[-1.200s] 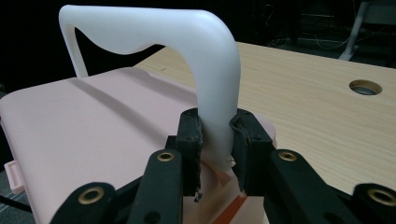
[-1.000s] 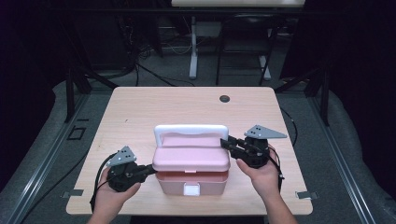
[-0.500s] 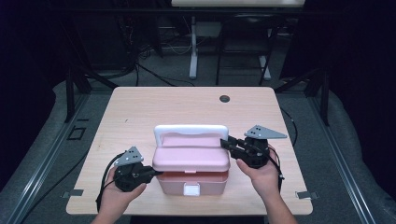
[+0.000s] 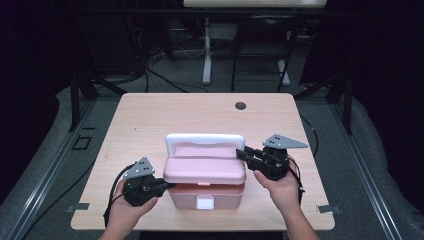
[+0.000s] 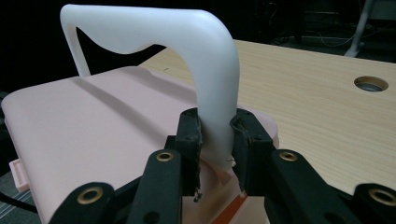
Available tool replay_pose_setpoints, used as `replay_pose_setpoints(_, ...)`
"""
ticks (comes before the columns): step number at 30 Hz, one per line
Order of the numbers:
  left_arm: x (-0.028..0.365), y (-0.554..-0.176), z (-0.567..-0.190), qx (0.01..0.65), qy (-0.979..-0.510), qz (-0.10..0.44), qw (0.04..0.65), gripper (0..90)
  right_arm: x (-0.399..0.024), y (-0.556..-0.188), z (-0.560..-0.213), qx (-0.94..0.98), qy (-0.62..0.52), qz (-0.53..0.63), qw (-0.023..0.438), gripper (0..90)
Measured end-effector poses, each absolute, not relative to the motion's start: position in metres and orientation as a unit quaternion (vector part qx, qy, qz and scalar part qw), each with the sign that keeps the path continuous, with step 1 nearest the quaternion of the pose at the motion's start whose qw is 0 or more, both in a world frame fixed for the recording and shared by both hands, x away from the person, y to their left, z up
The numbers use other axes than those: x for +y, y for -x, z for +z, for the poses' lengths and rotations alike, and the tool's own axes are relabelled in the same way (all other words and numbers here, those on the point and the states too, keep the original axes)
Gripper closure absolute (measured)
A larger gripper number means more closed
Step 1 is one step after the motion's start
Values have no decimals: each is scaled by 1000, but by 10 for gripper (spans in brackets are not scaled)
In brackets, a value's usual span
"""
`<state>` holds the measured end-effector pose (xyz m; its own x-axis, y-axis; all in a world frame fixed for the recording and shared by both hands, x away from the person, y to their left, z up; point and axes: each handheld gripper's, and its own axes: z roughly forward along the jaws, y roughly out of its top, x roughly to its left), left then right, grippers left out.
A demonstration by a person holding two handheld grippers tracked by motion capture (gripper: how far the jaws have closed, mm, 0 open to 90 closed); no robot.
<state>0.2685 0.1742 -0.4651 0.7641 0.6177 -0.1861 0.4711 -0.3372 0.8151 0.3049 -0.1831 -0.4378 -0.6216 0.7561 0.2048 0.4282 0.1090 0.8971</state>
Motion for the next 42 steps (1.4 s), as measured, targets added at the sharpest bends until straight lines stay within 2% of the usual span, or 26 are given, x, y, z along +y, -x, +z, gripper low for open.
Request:
replay_pose_setpoints(4,174,-269,-465,333,-814,79,469,896,-185,-304,-436,723,-407,537,152,694)
replay_pose_setpoints(11,175,-269,-461,331,-813,83,472,896,-194,-297,-434,715,-413,540,163,691)
replay_pose_setpoints(20,174,-272,-452,329,-808,90,480,896,-210,-282,-435,708,-421,542,168,778)
replay_pose_setpoints(31,173,-276,-441,329,-804,96,486,896,-209,-270,-450,729,-416,518,165,877)
replay_pose_setpoints(42,173,-283,-430,326,-803,107,488,897,-191,-264,-463,752,-397,507,142,898)
